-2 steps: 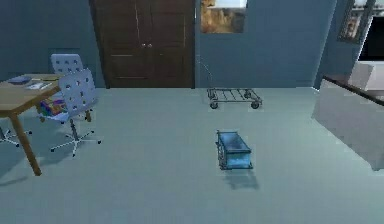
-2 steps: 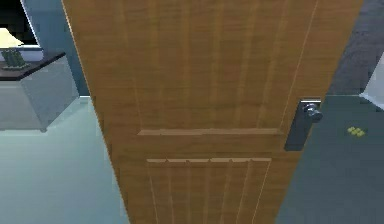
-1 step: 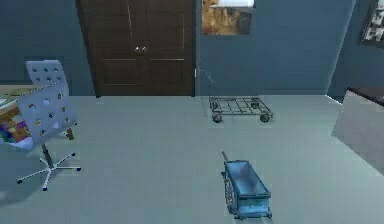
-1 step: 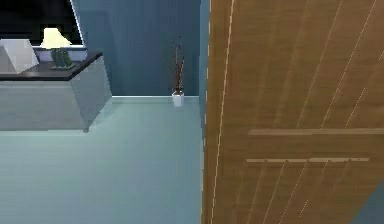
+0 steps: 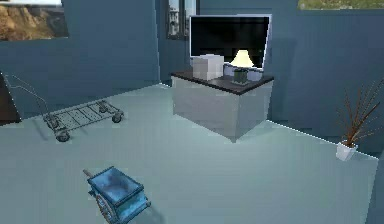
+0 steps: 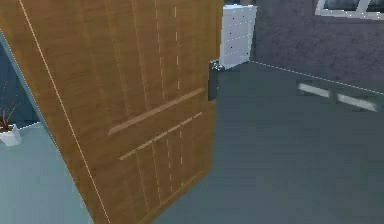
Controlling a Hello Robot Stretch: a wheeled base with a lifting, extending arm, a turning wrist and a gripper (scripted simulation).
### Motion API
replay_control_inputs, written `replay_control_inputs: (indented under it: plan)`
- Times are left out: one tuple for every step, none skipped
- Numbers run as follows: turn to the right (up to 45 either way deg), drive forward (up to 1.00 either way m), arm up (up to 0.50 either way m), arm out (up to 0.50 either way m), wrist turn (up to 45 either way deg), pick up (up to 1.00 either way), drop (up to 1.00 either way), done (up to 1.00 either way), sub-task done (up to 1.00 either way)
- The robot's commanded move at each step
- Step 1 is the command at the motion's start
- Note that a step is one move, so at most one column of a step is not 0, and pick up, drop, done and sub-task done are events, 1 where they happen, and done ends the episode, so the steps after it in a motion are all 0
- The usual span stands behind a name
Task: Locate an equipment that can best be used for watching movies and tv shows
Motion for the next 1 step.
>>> replay_control_inputs:
  plan:
    - [18.0,0.00,0.00,0.00,0.0,0.00,0.00,0.00,0.00]
